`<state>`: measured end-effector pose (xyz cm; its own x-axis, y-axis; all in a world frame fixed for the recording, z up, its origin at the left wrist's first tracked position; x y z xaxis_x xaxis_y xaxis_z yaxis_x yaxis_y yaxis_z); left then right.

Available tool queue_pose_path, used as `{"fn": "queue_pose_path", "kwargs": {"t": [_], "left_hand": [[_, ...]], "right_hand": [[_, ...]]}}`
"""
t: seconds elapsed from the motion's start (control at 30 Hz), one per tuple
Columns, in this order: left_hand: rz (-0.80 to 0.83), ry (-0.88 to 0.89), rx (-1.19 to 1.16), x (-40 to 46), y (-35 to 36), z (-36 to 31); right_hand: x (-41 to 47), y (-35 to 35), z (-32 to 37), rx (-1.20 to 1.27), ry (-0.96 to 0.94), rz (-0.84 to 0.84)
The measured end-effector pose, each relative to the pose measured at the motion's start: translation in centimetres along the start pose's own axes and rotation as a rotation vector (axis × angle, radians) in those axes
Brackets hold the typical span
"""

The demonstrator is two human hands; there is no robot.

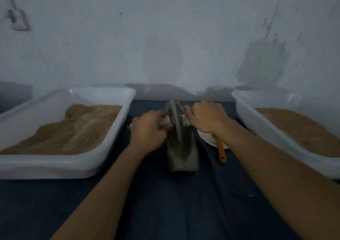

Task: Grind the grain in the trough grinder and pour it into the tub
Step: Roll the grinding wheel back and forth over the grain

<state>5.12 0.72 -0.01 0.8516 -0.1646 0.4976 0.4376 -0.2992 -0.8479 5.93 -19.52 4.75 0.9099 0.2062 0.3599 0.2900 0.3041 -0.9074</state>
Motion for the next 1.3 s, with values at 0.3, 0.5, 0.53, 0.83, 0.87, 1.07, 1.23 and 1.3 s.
{"fn": "queue_pose_path", "kwargs": {"t": [0.3, 0.5, 0.53, 0.83, 0.87, 1.07, 1.23, 1.3], "left_hand": [[0.067, 0.007, 0.056, 1.7, -0.2, 0.2], [-0.161, 0.061, 0.460, 2.5, -1.9, -0.4], [-0.153, 0.056, 0.480, 2.7, -1.9, -0.4], [0.032, 0.116, 0.291, 6.6, 2.0, 0.2], [0.045, 0.096, 0.243, 7.3, 2.2, 0.5], [0.132, 0.292, 0.654, 6.8, 1.8, 0.3], [0.038, 0.438, 0.651, 0.7, -0.6, -0.5], [-0.045, 0.478, 0.575, -1.5, -1.7, -0.6]], "right_hand": [[0.9, 0.8, -0.5, 0.028, 0.000, -0.109], [1.1, 1.8, -0.6, 0.105, 0.019, -0.214], [1.2, 2.0, -0.8, 0.115, 0.011, -0.214], [2.4, 3.2, -2.9, -0.017, -0.022, -0.109], [3.0, 3.2, -2.6, -0.047, -0.027, -0.106], [3.7, 2.5, -1.5, -0.080, -0.078, -0.177], [-2.5, 1.8, -1.0, -0.138, -0.154, -0.220], [-4.9, 1.4, -0.6, -0.088, -0.195, -0.270]]}}
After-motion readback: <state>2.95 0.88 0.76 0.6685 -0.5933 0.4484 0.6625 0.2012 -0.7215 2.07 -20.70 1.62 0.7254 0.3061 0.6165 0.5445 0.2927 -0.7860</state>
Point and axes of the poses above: each hand's wrist, its own x-axis towards the middle knuckle, its own y-axis out of the palm, z = x × y, the point moved 2 cm from there along x, towards the middle knuckle, and after that the axes turned 15 degrees about x, right-handed, at the moved point
